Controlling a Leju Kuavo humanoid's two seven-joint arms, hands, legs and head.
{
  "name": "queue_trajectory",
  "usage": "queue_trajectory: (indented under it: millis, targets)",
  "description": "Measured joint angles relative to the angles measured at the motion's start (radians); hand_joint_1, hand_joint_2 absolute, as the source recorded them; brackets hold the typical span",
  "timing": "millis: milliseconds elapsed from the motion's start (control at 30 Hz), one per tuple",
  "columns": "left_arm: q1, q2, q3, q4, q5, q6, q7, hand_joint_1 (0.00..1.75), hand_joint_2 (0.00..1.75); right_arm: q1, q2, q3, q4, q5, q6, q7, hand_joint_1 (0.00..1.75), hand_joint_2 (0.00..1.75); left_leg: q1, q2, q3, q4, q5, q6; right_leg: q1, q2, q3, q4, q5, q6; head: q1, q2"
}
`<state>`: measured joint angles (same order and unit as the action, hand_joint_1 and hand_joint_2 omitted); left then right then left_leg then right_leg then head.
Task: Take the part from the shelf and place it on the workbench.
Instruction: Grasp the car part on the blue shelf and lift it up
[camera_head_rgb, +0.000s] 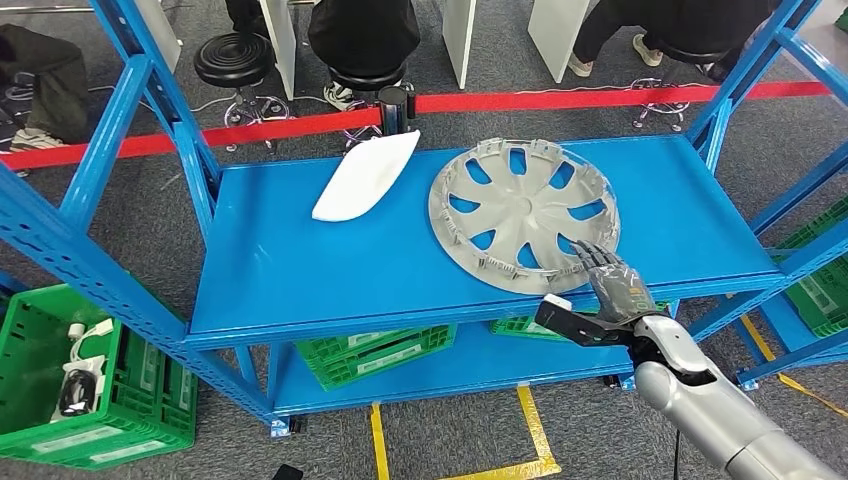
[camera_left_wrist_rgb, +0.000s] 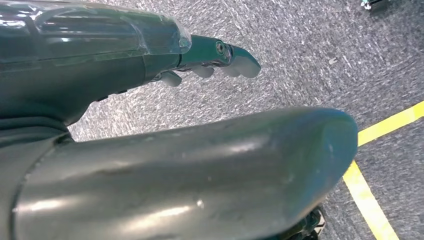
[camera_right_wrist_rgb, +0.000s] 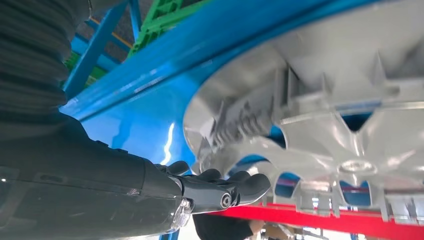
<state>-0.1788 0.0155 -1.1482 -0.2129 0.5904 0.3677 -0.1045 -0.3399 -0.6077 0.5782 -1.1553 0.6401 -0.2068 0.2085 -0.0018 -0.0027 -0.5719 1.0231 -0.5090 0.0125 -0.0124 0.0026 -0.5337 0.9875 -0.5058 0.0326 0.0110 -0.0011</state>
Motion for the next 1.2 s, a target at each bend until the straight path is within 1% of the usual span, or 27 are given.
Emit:
queue_trajectory:
  millis: [167,400,500,567,767,1200]
  targets:
    - [0.0,0.001,0.0,0.0,0.005,0.005,-0.016,0.0,0.0,0.032,-0.012,-0.001,-0.007,-0.017,0.024,0.007,0.0,1.75,0.0,0.0,0.0,0.0,0.0,0.0,0.0,0.0,0.0,0.0,0.0,0.0,0.0,0.0]
    - [0.001,0.002,0.0,0.0,0.008,0.017,-0.033,0.0,0.0,0.055,-0.051,-0.021,-0.056,-0.121,0.125,0.022,0.0,1.75,0.0,-0.002,0.001,0.0,0.0,0.0,0.0,-0.001,0.001,-0.001,0.0,0.0,0.0,0.0]
    - [0.002,0.002,0.0,0.0,0.013,0.018,-0.037,0.0,0.0,0.068,-0.075,-0.04,-0.084,-0.174,0.172,0.035,0.0,1.75,0.0,-0.006,0.001,0.0,0.0,0.0,0.0,-0.003,0.002,-0.001,-0.001,0.001,0.0,0.0]
    - [0.003,0.002,0.0,0.0,0.016,0.018,-0.039,0.0,0.0,0.078,-0.092,-0.053,-0.101,-0.198,0.187,0.041,0.0,1.75,0.0,-0.008,0.001,0.0,0.0,0.0,0.0,-0.005,0.003,-0.002,-0.001,0.001,0.0,0.0]
    - [0.005,0.002,0.0,0.0,0.017,0.018,-0.039,0.0,0.0,0.103,-0.122,-0.073,-0.139,-0.198,0.206,0.065,0.0,1.75,0.0,-0.009,0.001,0.0,0.0,0.0,0.0,-0.007,0.005,-0.003,-0.001,0.001,0.0,0.0]
    - [0.006,0.001,0.0,0.0,0.018,0.017,-0.037,0.0,0.0,0.132,-0.138,-0.083,-0.162,-0.163,0.18,0.078,0.0,1.75,0.0,-0.003,0.001,0.0,0.0,0.001,0.0,-0.005,0.005,-0.003,-0.001,0.001,0.0,0.0]
